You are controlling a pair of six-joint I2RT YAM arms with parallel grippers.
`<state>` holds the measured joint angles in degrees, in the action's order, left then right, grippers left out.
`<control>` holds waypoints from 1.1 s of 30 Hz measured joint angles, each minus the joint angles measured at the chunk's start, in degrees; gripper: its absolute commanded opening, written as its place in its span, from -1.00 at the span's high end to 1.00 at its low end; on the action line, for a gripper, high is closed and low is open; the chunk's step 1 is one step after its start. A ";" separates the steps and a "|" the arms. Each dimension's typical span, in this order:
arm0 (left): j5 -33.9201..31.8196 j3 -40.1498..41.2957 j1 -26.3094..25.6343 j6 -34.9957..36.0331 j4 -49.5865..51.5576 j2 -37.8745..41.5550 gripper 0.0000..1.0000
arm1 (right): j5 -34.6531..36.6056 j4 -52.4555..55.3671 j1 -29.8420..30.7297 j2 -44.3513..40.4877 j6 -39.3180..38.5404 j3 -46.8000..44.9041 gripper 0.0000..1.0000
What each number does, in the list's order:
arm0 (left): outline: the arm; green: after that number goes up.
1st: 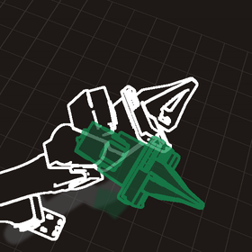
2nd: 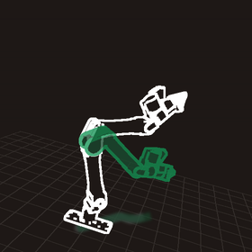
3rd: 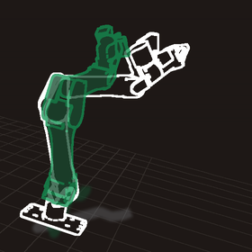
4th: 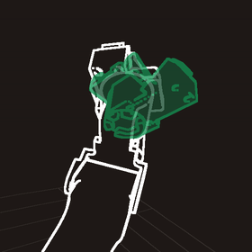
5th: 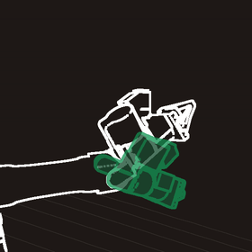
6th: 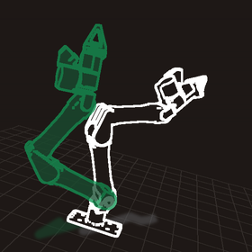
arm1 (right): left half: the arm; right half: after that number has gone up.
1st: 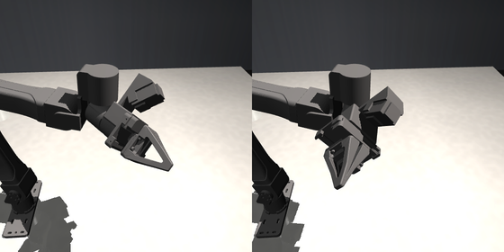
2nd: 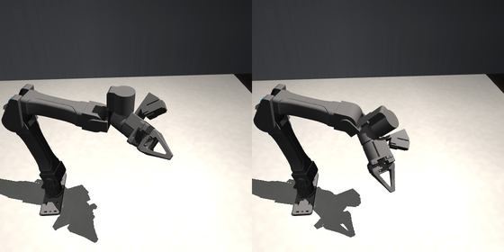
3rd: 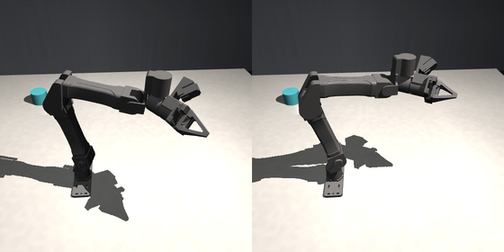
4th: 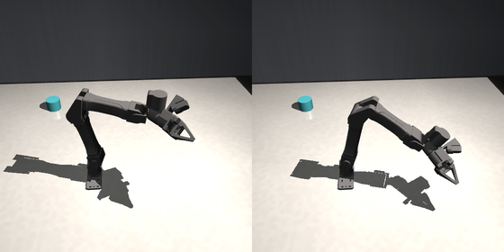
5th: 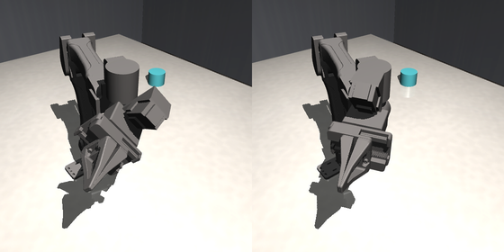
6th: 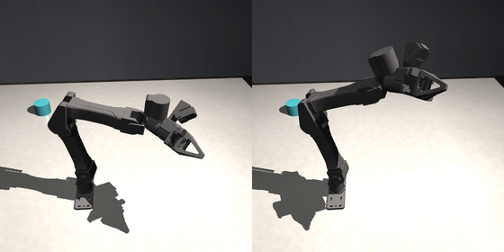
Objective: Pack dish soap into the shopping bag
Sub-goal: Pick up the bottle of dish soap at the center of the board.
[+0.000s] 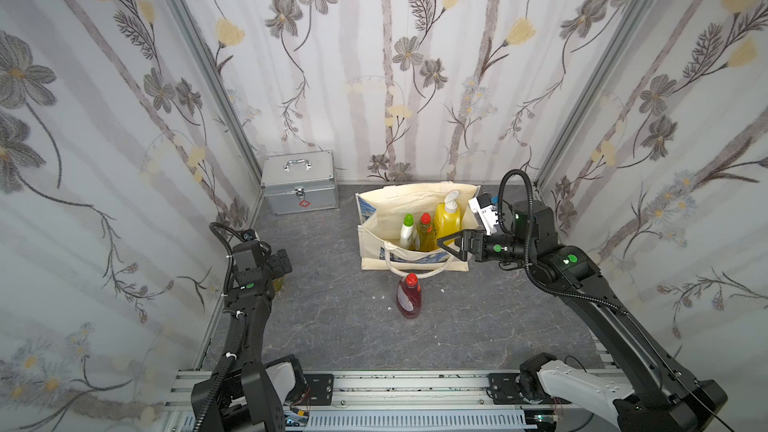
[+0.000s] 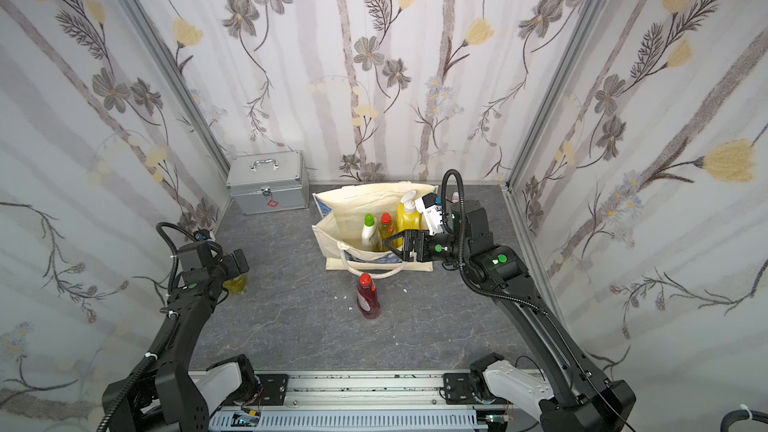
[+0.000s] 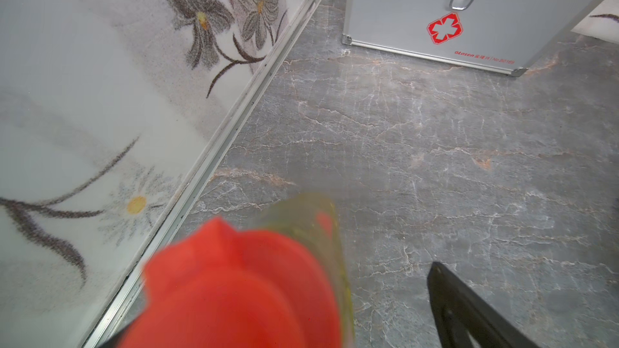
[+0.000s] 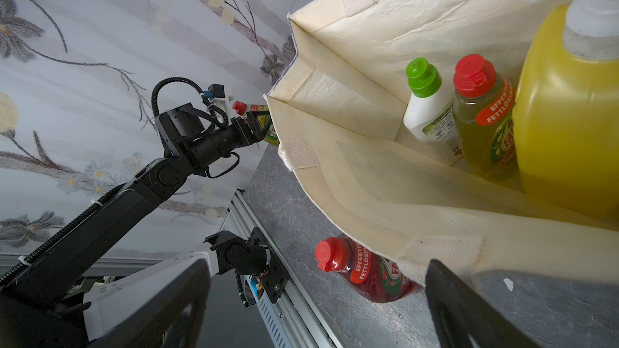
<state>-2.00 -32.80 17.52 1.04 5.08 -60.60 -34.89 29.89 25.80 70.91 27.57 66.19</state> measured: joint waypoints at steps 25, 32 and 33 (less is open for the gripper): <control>-0.85 0.24 -0.22 -1.29 -8.70 -5.33 0.17 | -0.98 5.27 -0.02 3.63 -0.79 4.63 -1.00; -0.70 0.39 -0.22 -0.98 -8.15 -4.79 0.36 | -0.98 5.25 0.02 3.43 -0.17 4.63 -0.99; -0.70 0.39 -0.22 -0.98 -8.15 -4.79 0.36 | -0.98 5.25 0.02 3.37 -0.15 4.63 -0.99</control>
<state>-2.70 -32.40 17.30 0.05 -3.07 -65.39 -35.88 35.14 25.82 74.28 27.42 70.83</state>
